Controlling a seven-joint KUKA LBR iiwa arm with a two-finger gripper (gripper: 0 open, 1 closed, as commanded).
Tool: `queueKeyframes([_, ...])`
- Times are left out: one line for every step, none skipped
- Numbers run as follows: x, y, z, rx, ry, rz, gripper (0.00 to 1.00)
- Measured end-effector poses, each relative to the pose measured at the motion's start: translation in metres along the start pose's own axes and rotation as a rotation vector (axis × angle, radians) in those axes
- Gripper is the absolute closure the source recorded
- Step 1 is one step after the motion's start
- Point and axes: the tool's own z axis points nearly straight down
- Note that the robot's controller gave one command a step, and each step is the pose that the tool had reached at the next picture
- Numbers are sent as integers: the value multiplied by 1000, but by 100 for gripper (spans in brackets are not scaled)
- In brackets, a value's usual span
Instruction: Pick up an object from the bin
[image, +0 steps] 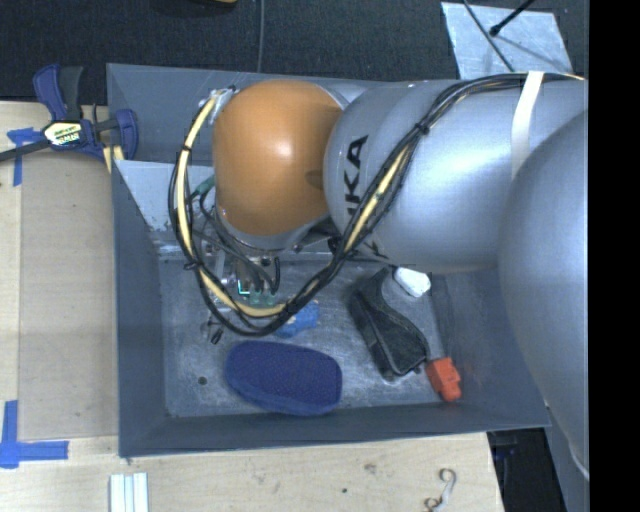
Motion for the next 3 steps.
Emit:
queueKeyframes([4, -89, 73, 3, -1, -100, 0])
queueKeyframes([21, -111, 141, -2, -6, -409, 0])
queueKeyframes([18, -110, 139, -3, -13, -407, 100])
